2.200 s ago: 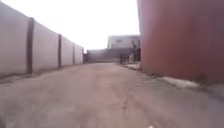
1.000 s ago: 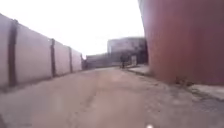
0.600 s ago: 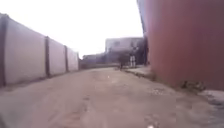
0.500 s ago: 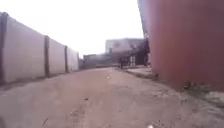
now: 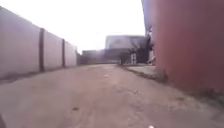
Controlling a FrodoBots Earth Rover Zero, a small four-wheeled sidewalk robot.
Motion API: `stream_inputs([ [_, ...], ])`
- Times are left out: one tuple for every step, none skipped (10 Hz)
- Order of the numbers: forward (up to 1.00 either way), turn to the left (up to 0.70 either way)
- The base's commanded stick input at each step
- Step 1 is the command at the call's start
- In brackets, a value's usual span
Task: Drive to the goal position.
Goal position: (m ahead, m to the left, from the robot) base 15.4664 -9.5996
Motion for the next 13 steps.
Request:
stream_inputs([
  [1.0,0.0],
  [1.0,0.0],
  [1.0,0.0],
  [1.0,0.0],
  [1.0,0.0],
  [1.0,0.0],
  [1.0,0.0],
  [1.0,0.0],
  [1.0,0.0],
  [1.0,0.0],
  [1.0,0.0],
  [1.0,0.0],
  [1.0,0.0],
])
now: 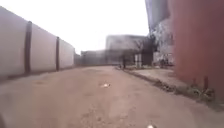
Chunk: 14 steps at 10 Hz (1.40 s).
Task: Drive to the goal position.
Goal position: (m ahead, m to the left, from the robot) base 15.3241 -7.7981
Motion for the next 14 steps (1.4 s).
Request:
stream_inputs([
  [1.0,0.0],
  [1.0,0.0],
  [1.0,0.0],
  [1.0,0.0],
  [1.0,0.0],
  [1.0,0.0],
  [1.0,0.0],
  [1.0,0.0],
  [1.0,0.0],
  [1.0,0.0],
  [1.0,0.0],
  [1.0,0.0],
  [1.0,0.0],
  [1.0,0.0],
])
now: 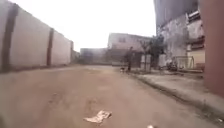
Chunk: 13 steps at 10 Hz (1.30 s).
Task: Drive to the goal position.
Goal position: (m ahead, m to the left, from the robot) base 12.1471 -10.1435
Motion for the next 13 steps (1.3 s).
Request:
stream_inputs([
  [1.0,0.0],
  [1.0,0.0],
  [1.0,0.0],
  [1.0,0.0],
  [1.0,0.0],
  [1.0,0.0],
  [1.0,0.0],
  [1.0,0.0],
  [1.0,0.0],
  [1.0,0.0],
  [1.0,0.0],
  [1.0,0.0],
  [1.0,0.0],
])
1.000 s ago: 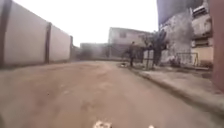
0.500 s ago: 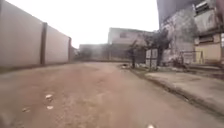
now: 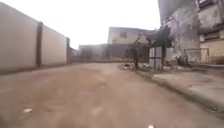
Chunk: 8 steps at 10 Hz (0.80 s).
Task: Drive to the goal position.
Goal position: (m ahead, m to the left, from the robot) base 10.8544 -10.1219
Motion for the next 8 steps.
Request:
stream_inputs([
  [1.0,0.0],
  [1.0,0.0],
  [1.0,0.0],
  [1.0,0.0],
  [1.0,0.0],
  [1.0,0.0],
  [1.0,0.0],
  [1.0,0.0],
])
